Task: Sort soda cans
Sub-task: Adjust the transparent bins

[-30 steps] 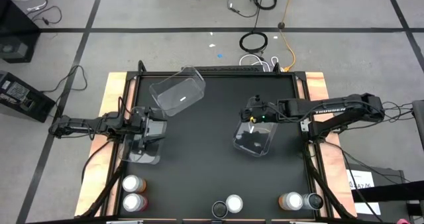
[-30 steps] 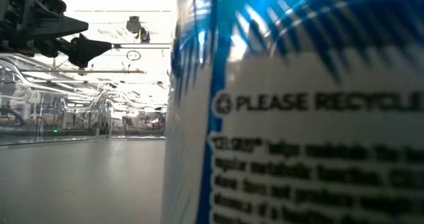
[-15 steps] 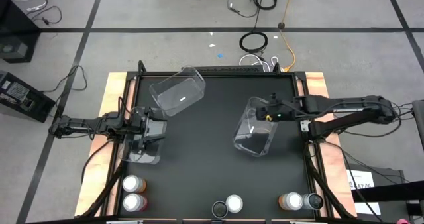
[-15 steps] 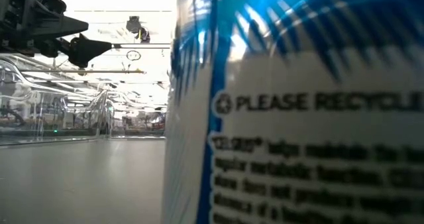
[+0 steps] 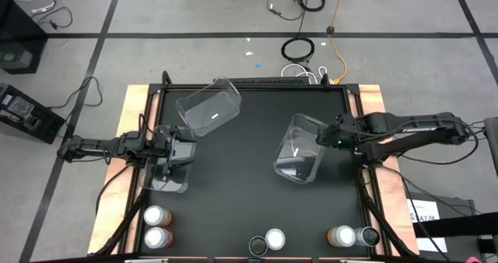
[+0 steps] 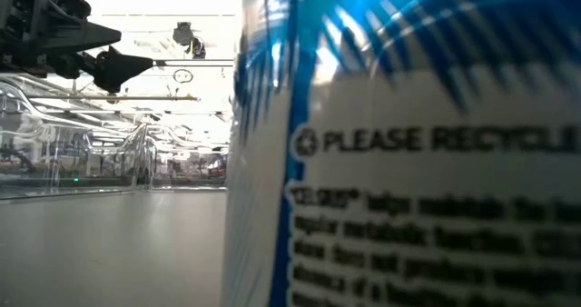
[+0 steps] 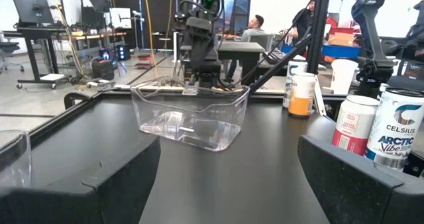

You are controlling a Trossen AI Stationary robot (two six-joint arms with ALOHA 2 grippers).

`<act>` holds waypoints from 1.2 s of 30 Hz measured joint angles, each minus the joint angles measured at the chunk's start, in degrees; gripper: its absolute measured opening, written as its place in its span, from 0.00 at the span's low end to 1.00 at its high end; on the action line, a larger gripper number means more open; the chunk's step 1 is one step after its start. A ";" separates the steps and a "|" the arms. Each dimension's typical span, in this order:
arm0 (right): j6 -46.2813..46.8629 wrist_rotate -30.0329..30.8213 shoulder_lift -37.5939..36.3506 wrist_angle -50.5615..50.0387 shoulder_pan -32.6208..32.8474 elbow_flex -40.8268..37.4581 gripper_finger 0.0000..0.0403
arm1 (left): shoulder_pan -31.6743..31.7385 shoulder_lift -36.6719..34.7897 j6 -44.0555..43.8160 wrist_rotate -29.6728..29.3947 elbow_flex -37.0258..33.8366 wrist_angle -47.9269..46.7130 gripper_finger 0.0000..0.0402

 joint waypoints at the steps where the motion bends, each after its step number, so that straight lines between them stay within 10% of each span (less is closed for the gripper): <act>1: 1.34 0.04 0.52 -0.36 0.44 0.00 0.71 | 0.00 0.00 0.02 0.00 0.00 0.00 0.91; 13: 7.49 -2.97 10.79 -0.23 1.62 -0.02 0.64 | -0.01 0.00 -0.01 0.00 0.01 0.00 0.91; 36: 4.92 -3.50 18.64 9.17 1.05 -5.38 0.02 | -0.01 0.00 -0.01 0.00 0.00 0.00 0.91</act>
